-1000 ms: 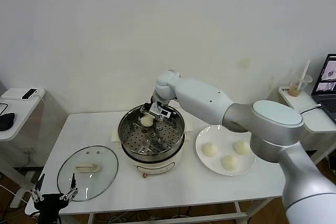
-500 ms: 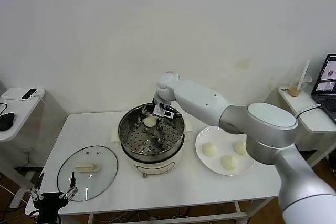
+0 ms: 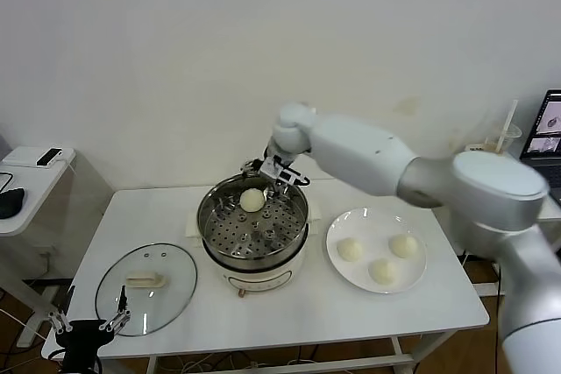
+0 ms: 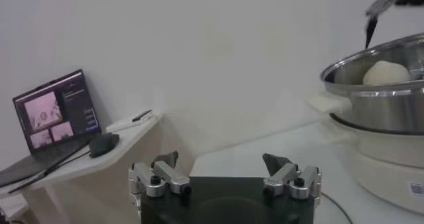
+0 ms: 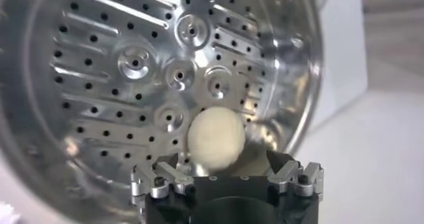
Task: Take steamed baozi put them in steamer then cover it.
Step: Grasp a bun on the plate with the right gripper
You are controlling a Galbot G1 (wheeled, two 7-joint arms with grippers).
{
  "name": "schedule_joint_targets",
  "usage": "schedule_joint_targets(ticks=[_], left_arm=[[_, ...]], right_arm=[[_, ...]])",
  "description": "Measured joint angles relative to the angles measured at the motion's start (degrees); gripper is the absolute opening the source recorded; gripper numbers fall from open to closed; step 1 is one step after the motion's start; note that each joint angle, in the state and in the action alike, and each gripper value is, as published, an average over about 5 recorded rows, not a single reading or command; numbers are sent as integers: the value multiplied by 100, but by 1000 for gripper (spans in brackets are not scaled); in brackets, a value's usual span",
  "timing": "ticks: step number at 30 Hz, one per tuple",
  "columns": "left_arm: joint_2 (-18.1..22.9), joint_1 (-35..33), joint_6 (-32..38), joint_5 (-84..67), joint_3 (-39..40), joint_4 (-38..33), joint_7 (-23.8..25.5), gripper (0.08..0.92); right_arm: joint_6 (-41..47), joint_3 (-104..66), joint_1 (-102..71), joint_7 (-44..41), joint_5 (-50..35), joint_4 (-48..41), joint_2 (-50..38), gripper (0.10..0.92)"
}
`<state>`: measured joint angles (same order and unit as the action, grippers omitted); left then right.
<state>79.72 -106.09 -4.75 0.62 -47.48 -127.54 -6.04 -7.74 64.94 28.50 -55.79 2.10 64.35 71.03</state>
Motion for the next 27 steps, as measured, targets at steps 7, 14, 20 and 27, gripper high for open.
schedule_joint_targets(ticks=[7,14,20,27], left_arm=[[-84,75,-23,-23,37,-23,17,823],[-171,157,-60,-73,29,-4,39,823],[-208,220,-104,-83,4,39,53,823],[-203,291,-172,-77,-6,17,70,823]], right_arm=[[1144,-115,103,-182,-563,1089,-1174,823],[1718,-295,-163,-302,-637,1760,-2297,823],[2010,-578,-684,-343,-495,2004,-2933,823],[2231,-905,-1388,-315,-293,2068,-3197,823]])
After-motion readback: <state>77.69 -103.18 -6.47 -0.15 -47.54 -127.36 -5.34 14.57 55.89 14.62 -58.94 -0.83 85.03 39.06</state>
